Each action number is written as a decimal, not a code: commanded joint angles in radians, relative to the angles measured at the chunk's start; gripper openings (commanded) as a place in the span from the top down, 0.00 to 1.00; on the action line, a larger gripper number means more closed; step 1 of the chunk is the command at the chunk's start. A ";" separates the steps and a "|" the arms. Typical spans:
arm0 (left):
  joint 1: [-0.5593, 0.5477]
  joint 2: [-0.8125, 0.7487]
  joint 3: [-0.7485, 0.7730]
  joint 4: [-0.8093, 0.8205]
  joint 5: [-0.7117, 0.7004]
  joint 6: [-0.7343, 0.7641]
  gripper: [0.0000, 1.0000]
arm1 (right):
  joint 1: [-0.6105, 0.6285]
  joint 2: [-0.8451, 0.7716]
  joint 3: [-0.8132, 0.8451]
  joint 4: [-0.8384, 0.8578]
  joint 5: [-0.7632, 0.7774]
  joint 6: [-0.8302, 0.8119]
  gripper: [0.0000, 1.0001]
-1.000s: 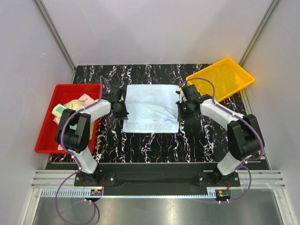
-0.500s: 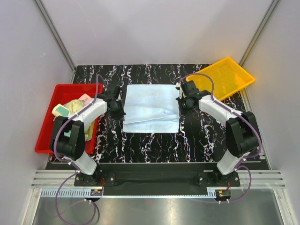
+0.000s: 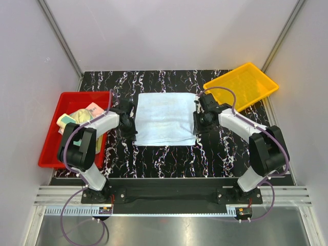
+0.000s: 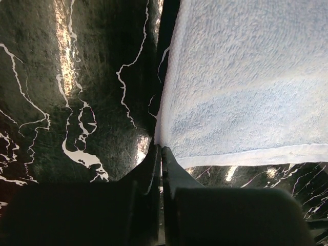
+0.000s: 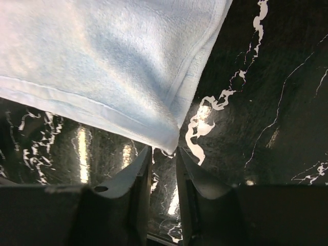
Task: Fold and stack the towels
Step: Fold the towel
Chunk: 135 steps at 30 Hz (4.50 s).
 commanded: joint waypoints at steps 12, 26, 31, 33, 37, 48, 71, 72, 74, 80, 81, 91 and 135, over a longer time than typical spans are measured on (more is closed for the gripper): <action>0.005 0.011 -0.016 0.021 -0.018 0.020 1.00 | 0.006 -0.013 -0.002 0.028 0.086 0.380 0.62; 0.005 0.011 -0.019 0.026 -0.012 0.017 1.00 | 0.005 -0.013 -0.142 0.141 0.058 0.597 0.63; 0.003 0.008 -0.022 0.028 -0.015 0.017 1.00 | 0.005 -0.022 -0.168 0.161 0.051 0.609 0.64; 0.003 0.009 -0.022 0.026 -0.016 0.017 1.00 | 0.005 -0.028 -0.174 0.158 0.054 0.609 0.64; 0.003 0.012 -0.022 0.024 -0.018 0.017 1.00 | 0.005 -0.034 -0.197 0.173 0.060 0.604 0.64; 0.005 -0.023 0.006 -0.028 -0.051 0.020 1.00 | 0.005 -0.054 -0.185 0.166 0.085 0.534 0.98; 0.005 -0.061 0.020 -0.078 -0.016 0.038 1.00 | 0.008 -0.079 -0.150 0.124 0.014 0.449 1.00; 0.005 -0.058 0.015 -0.075 -0.012 0.038 1.00 | 0.008 -0.086 -0.148 0.121 0.017 0.443 1.00; 0.005 -0.055 0.010 -0.075 -0.010 0.038 1.00 | 0.009 -0.092 -0.136 0.098 0.009 0.436 1.00; 0.003 -0.054 -0.005 -0.080 0.005 0.049 1.00 | 0.016 -0.105 -0.182 0.114 -0.043 0.429 1.00; 0.005 -0.052 -0.011 -0.077 0.001 0.050 1.00 | 0.016 -0.100 -0.200 0.127 -0.043 0.434 1.00; 0.005 -0.011 -0.029 -0.075 -0.021 0.058 1.00 | 0.017 -0.088 -0.308 0.250 -0.093 0.454 0.96; 0.005 -0.052 -0.198 0.112 0.073 -0.057 0.91 | 0.054 -0.014 -0.305 0.275 0.031 0.426 0.81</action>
